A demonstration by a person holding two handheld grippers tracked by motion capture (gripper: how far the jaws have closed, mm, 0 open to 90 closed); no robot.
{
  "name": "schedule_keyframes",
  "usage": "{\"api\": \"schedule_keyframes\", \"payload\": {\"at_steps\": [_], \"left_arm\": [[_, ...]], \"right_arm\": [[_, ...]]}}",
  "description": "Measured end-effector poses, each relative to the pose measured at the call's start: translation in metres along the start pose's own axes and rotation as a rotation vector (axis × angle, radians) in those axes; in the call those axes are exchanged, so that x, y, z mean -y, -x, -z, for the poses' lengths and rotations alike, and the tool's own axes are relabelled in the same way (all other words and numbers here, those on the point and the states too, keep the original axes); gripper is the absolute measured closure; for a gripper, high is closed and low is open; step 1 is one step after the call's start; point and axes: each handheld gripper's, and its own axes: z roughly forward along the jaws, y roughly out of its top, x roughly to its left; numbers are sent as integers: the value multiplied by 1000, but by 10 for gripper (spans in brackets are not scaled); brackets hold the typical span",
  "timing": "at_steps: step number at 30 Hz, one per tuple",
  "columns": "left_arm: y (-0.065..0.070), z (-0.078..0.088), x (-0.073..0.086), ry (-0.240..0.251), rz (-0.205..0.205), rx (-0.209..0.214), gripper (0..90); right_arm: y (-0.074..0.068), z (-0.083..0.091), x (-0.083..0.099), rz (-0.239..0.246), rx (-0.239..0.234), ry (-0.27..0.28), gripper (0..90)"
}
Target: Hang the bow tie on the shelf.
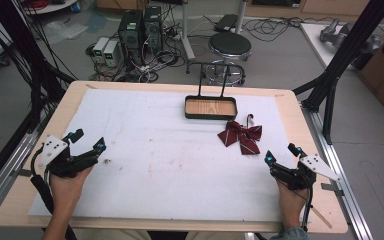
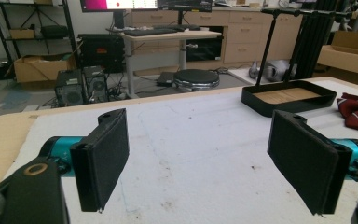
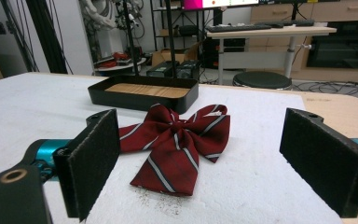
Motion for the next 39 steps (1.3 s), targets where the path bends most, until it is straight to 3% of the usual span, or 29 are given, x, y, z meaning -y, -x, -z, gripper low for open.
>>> {"api": "schedule_keyframes", "payload": {"at_steps": [5,14,16,22,29,35,39], "left_arm": [[0,-1,-1,0,0,0,208],[0,-3,0,-7,5,8,207],[0,-3,0,-10,5,10,207],[0,-3,1,-10,4,12,207],[1,-4,0,-8,7,15,207],[1,-6,-1,-5,7,23,207],[1,-7,0,-8,9,26,207]], "right_arm": [[-1,0,0,12,-3,-3,113],[-7,2,-9,88,-7,12,114],[-7,2,-19,88,-42,6,114],[6,2,-51,72,-69,40,114],[16,-4,-103,114,-57,88,114],[18,-29,-140,136,-89,112,121],[17,-52,-156,184,-124,122,146]]}}
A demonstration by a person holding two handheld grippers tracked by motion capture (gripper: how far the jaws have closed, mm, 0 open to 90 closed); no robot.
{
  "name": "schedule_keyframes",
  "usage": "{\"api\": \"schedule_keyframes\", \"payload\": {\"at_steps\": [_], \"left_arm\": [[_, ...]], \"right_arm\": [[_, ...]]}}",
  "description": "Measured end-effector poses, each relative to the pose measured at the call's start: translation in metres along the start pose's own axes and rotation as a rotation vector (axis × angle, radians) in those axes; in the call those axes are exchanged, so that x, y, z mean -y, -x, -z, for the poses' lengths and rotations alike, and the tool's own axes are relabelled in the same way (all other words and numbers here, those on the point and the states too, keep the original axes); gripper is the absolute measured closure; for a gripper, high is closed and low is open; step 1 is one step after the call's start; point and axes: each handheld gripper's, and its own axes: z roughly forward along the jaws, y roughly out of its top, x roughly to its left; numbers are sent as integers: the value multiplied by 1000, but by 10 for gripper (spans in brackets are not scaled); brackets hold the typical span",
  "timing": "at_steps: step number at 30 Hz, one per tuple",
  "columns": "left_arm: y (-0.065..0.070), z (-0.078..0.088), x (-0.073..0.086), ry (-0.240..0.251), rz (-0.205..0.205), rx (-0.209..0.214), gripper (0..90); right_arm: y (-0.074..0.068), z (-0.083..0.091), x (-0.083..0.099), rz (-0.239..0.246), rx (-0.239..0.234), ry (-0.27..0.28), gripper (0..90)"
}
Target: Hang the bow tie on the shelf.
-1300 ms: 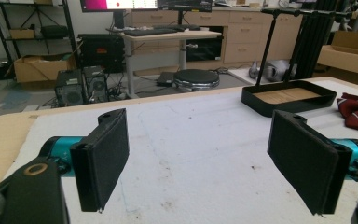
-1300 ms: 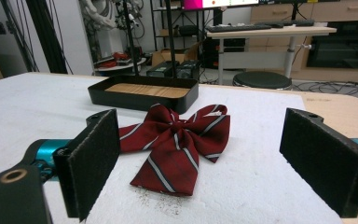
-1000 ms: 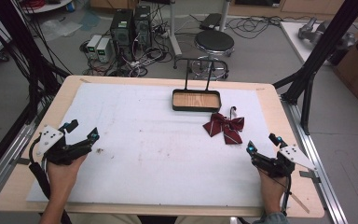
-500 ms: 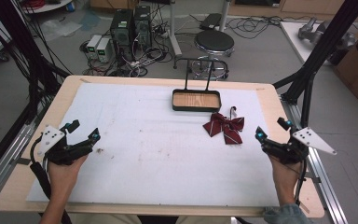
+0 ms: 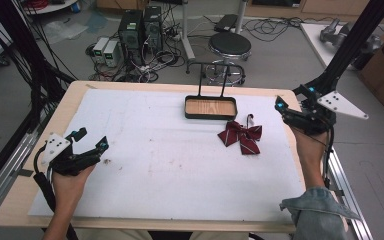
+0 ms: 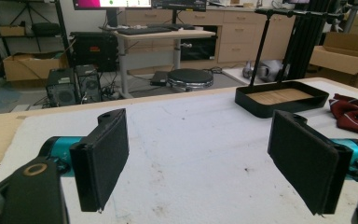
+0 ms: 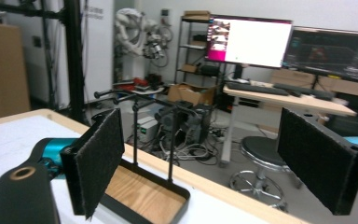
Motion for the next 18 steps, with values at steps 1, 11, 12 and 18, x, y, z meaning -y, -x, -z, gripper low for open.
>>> {"api": "schedule_keyframes", "payload": {"at_steps": [1,11,12,18], "left_arm": [[0,0,0,-2,0,-1,207],[0,-1,2,-7,4,6,207],[0,-1,2,-6,5,6,207],[0,-1,3,-11,3,8,207]], "right_arm": [[1,-5,-1,4,-16,-4,152],[-1,-62,31,56,-148,-171,195],[-3,-67,36,62,-168,-193,198],[-7,-76,59,59,-216,-250,199]]}}
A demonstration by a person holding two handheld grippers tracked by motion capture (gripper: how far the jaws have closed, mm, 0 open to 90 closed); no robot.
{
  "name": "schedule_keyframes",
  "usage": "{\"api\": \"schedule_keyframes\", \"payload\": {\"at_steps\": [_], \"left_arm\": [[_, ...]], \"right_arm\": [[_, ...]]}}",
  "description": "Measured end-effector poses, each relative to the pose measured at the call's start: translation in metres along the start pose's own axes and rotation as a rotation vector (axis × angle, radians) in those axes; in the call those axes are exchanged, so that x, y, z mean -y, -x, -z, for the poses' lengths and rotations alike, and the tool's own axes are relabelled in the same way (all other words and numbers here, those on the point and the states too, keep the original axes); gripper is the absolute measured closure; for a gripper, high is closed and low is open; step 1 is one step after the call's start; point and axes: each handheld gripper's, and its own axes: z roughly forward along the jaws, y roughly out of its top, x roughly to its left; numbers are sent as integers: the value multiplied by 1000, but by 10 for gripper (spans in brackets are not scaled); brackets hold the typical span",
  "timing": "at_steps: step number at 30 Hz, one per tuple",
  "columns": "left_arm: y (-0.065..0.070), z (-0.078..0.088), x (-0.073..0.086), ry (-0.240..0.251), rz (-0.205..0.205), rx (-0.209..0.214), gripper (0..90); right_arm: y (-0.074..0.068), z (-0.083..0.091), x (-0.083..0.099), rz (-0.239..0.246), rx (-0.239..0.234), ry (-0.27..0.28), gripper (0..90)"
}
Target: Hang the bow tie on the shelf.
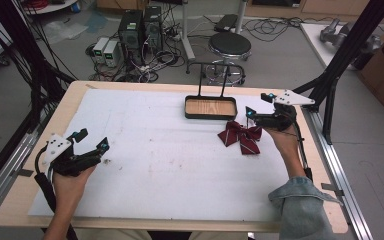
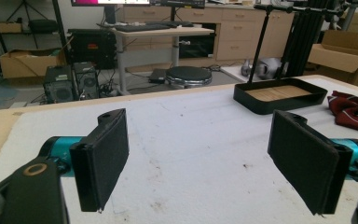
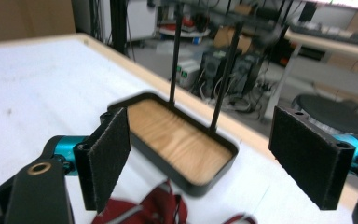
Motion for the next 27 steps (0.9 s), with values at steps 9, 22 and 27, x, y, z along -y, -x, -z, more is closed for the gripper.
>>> {"api": "schedule_keyframes", "payload": {"at_steps": [9,22,27], "left_arm": [[2,-1,1,-2,-1,7,207],[3,-3,2,-6,0,16,208],[3,-3,2,-5,-1,18,208]], "right_arm": [[2,-14,35,-12,-39,-99,276],[2,-34,67,-3,-109,-262,428],[0,-41,73,19,-113,-309,482]]}}
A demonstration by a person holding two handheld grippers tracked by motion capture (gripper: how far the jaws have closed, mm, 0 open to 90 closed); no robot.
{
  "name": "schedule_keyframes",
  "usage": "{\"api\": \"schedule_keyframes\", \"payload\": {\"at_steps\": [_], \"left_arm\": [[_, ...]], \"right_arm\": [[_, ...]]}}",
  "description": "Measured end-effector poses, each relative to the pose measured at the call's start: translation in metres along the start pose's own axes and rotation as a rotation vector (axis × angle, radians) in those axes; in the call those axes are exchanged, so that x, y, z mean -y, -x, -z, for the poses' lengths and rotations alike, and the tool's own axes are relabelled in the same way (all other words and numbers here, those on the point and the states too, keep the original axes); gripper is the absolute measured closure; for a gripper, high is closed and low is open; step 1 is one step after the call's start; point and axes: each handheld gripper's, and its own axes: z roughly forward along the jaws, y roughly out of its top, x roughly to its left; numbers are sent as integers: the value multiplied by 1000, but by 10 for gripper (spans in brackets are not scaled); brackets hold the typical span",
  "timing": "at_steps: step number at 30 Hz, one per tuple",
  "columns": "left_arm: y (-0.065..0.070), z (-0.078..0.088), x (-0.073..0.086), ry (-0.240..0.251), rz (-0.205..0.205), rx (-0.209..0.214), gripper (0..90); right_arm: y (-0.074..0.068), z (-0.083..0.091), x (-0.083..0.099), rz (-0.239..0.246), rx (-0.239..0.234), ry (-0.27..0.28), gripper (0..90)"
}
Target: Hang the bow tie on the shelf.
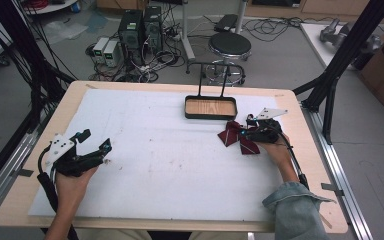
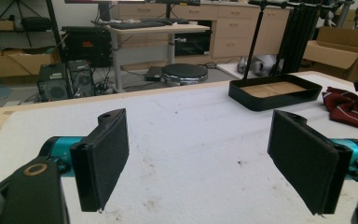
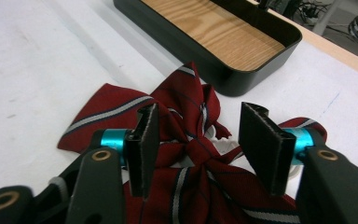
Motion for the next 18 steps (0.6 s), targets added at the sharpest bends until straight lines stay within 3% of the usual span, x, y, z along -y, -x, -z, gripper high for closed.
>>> {"api": "schedule_keyframes", "payload": {"at_steps": [7,14,18], "left_arm": [[-1,1,0,-3,0,3,213],[-2,1,-1,3,4,-2,213],[-1,1,-1,1,2,1,213]], "right_arm": [[-6,-12,1,36,18,-47,541],[-1,-13,5,7,27,-83,654],[-2,-16,6,14,34,-96,673]]}}
